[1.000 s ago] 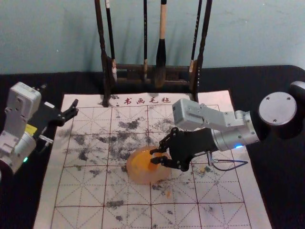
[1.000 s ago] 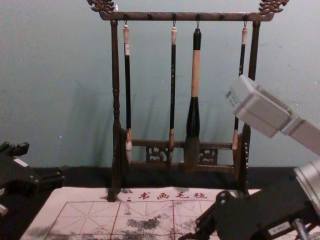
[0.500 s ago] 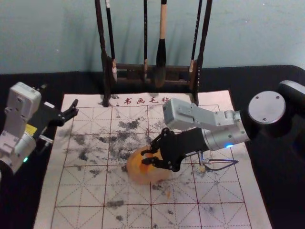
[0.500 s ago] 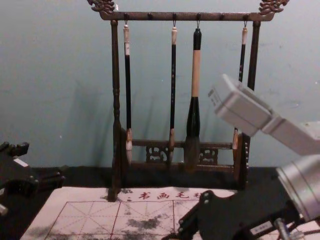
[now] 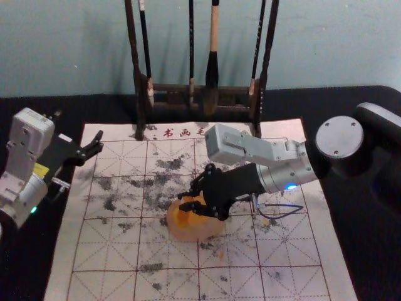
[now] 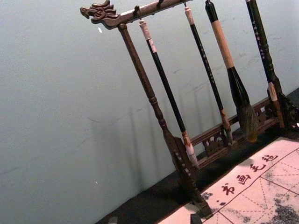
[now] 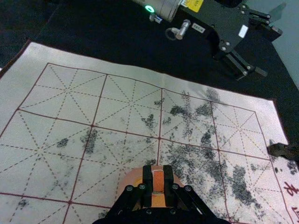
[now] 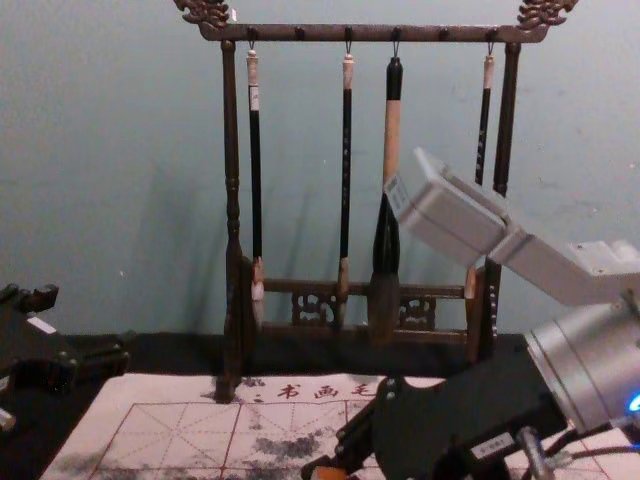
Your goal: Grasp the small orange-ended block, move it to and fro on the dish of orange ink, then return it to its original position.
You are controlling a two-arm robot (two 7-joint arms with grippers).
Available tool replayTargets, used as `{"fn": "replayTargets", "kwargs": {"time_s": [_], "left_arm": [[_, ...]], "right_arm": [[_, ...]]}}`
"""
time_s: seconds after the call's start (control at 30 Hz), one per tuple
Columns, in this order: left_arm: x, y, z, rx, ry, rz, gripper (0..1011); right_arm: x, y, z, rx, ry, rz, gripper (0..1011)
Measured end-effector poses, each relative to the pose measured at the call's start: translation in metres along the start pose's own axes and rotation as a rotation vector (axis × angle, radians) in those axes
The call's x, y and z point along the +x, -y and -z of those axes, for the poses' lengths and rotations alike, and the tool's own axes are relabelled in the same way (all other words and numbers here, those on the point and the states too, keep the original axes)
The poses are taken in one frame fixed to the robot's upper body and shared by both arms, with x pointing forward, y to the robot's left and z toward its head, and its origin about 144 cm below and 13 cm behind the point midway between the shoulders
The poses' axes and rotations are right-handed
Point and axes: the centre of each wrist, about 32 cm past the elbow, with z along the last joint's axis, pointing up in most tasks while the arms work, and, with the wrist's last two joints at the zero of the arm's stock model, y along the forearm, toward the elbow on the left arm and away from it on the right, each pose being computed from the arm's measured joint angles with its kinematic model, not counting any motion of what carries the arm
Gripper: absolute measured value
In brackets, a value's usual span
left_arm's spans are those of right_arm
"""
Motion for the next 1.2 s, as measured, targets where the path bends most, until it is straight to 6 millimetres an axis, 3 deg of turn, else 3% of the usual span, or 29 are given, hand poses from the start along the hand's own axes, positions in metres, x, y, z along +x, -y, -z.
{"fn": "replayTargets", "kwargs": {"time_s": [1.2], "left_arm": [[0.000, 0.000, 0.000, 0.000, 0.000, 0.000, 1001]], "right_arm": [[0.008, 0.010, 0.006, -0.023, -0.014, 0.062, 142]]}}
